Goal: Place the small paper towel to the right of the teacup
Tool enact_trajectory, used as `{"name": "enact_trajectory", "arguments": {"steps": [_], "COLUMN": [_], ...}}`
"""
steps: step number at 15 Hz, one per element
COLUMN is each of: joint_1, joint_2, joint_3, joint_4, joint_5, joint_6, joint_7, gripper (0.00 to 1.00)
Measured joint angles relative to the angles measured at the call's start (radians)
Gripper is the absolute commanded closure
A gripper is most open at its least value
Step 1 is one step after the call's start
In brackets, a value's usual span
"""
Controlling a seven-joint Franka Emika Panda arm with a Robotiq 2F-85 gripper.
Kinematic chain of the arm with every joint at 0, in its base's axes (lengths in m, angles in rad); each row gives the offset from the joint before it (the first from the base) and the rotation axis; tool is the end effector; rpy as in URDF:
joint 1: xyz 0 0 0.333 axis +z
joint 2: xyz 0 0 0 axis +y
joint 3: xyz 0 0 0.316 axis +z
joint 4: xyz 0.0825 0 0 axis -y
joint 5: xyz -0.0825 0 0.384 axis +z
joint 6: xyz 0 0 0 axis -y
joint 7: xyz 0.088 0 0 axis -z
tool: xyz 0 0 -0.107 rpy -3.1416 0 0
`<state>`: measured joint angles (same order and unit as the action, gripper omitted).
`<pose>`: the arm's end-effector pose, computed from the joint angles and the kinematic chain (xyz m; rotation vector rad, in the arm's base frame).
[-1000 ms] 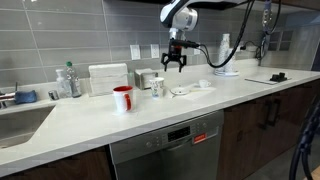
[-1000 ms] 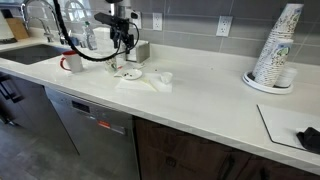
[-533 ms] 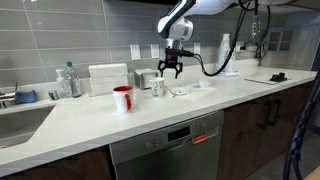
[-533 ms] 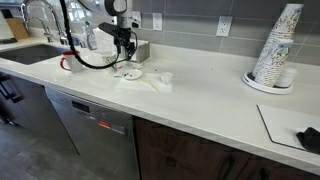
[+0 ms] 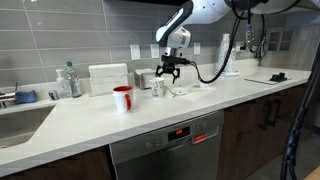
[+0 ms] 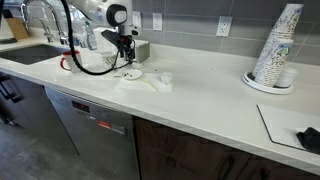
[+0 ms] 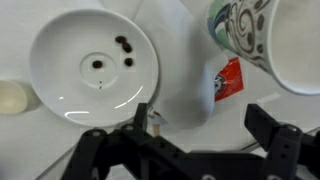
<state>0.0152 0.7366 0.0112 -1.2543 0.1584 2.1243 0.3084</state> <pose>0.7590 0.0249 0.3366 -2.9220 0.5314 -0.1589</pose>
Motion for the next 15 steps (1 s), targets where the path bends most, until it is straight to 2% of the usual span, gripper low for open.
{"name": "enact_trajectory", "arguments": {"steps": [4,6,14,15], "joint_1": [0.004,0.005,0.018,0.019], "joint_2": [0.024,0.032,0.049,0.05], "joint_3": [0.0,0.0,-0.01,-0.012], "joint_4": [0.0,0.001,0.011,0.013], "joint_5": [0.0,0.0,-0.005,-0.005], "joint_6": [0.037,0.048,0.053,0.053], "joint_7": [0.009,0.013,0.02,0.02], "gripper": [0.0,0.26,0.89,0.92]}}
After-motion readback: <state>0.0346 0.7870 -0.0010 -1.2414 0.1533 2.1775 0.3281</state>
